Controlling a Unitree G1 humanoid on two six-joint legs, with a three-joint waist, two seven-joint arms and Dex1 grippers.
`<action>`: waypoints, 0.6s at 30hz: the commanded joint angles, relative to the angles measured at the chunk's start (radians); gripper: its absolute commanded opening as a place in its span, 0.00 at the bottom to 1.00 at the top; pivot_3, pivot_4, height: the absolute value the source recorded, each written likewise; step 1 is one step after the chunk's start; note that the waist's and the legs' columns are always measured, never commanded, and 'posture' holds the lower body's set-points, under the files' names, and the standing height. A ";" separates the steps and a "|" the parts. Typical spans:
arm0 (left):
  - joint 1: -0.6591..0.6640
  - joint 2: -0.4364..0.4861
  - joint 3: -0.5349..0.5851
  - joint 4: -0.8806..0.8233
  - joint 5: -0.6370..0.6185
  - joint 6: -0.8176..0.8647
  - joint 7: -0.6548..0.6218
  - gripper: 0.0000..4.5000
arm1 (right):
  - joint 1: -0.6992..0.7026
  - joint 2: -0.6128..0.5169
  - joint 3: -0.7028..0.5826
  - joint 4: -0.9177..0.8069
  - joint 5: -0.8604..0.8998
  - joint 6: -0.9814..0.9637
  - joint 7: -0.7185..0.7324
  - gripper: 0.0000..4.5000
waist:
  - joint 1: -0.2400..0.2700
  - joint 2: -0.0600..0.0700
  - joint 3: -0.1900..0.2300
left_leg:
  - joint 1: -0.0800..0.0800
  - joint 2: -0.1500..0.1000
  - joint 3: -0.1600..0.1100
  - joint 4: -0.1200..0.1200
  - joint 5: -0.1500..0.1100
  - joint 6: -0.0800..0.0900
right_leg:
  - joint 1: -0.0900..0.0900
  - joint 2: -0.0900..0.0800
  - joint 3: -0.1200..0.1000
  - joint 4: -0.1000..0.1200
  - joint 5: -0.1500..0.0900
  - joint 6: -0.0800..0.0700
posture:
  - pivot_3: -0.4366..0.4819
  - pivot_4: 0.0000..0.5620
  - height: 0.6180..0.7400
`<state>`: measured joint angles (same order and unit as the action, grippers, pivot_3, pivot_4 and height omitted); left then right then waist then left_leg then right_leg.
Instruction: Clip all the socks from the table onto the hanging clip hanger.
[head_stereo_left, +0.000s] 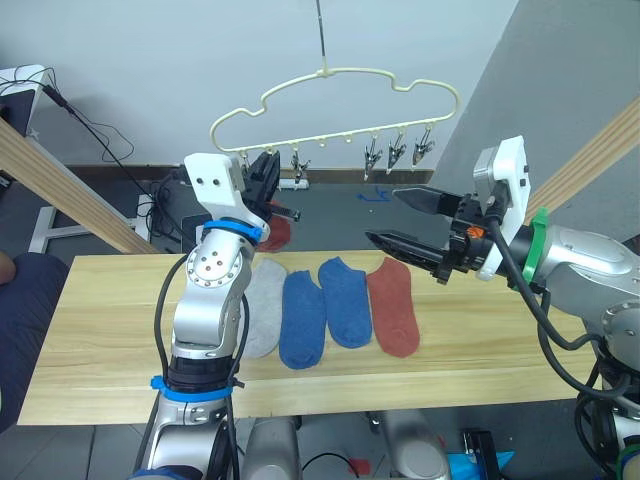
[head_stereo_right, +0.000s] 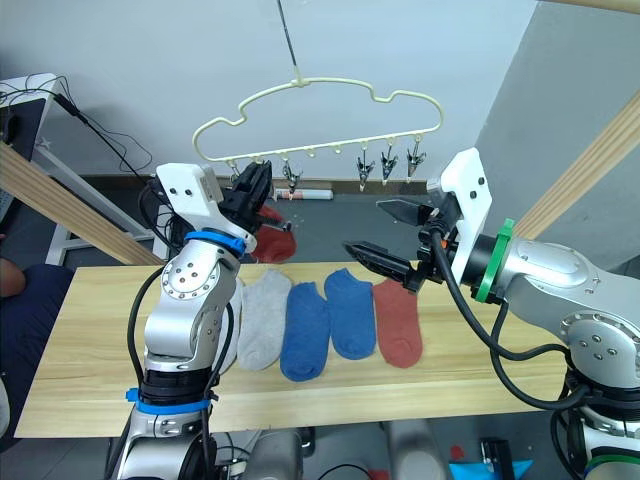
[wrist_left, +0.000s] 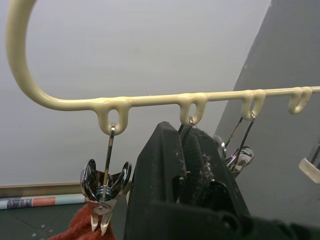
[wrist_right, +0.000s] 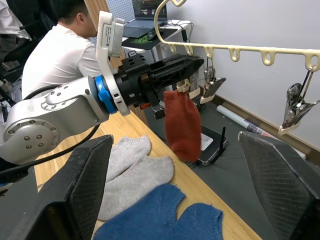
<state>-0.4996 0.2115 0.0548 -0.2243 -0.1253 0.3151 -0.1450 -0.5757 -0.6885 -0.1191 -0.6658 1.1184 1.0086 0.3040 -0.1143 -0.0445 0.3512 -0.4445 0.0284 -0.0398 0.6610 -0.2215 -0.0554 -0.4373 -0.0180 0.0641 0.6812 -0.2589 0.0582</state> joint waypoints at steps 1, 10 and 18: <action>-0.008 -0.002 -0.005 -0.017 0.008 -0.017 -0.002 0.03 | -0.003 -0.005 -0.014 -0.042 0.006 -0.030 0.000 0.94 | 0.000 0.000 0.000 | 0.000 0.000 0.000 0.000 0.000 0.000 | 0.000 0.000 0.000 0.000 0.000 0.000 | 0.20 0.56 1.00; -0.014 -0.003 -0.006 -0.010 0.010 -0.021 -0.005 0.03 | -0.008 0.049 -0.034 -0.036 0.038 -0.066 -0.039 0.94 | 0.000 0.000 0.000 | 0.000 0.000 0.000 0.000 0.000 0.000 | 0.000 0.000 0.000 0.000 0.000 0.000 | 0.20 0.56 1.00; -0.015 -0.003 -0.006 -0.009 0.013 -0.023 -0.007 0.03 | 0.000 0.072 -0.043 -0.033 0.049 -0.109 -0.066 0.94 | 0.000 0.000 0.000 | 0.000 0.000 0.000 0.000 0.000 0.000 | 0.000 0.000 0.000 0.001 0.001 0.000 | 0.20 0.55 1.00</action>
<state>-0.5040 0.2098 0.0522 -0.2196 -0.1174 0.3150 -0.1468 -0.5755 -0.6090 -0.1368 -0.6660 1.1523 0.9252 0.2373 -0.1144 -0.0444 0.3512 -0.4445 0.0285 -0.0400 0.6615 -0.2214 -0.0553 -0.4372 -0.0182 0.0636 0.6818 -0.2572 0.0577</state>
